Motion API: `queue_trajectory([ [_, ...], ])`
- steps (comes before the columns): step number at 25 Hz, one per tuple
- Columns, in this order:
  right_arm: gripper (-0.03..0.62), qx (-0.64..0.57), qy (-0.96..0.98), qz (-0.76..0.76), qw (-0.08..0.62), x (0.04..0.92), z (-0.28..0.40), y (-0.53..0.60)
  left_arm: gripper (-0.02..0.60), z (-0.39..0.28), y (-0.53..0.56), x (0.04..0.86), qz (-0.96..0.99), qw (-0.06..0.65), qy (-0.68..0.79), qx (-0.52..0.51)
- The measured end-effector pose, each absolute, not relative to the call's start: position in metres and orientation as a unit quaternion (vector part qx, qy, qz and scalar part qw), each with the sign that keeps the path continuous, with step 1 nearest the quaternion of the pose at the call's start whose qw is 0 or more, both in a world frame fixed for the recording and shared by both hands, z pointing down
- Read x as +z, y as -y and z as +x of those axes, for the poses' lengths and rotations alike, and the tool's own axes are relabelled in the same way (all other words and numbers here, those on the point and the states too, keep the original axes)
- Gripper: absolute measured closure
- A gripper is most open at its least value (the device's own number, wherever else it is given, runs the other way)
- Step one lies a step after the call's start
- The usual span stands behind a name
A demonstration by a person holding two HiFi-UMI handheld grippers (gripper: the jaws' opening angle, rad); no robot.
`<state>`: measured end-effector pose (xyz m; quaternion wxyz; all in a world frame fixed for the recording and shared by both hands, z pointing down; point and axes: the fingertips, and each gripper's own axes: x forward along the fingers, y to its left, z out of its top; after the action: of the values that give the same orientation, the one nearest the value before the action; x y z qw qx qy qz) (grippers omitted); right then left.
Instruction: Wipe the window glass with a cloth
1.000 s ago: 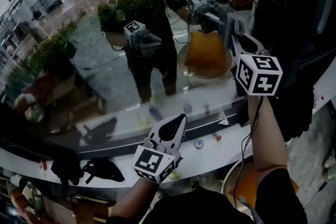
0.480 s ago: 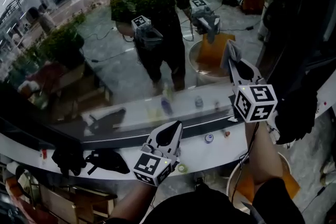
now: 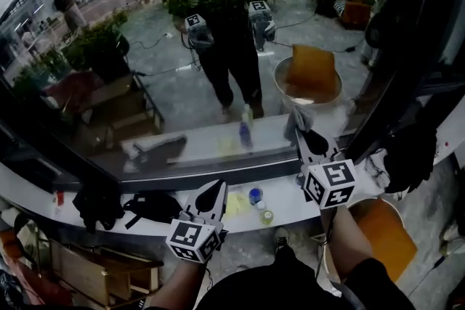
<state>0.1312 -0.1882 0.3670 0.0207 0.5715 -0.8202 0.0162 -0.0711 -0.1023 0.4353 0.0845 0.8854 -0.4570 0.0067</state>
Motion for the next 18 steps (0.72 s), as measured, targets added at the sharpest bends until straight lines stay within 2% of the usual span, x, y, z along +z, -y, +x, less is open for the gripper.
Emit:
queue_trajectory([
  [8, 0.549, 0.047, 0.824, 0.564, 0.039, 0.426, 0.052, 0.086, 0.574, -0.130, 0.030, 0.463, 0.885, 0.086, 0.457, 0.014],
  [18, 0.549, 0.084, 0.828, 0.553, 0.039, 0.452, 0.026, -0.002, 0.574, -0.107, -0.042, 0.484, 0.903, 0.099, 0.416, 0.028],
])
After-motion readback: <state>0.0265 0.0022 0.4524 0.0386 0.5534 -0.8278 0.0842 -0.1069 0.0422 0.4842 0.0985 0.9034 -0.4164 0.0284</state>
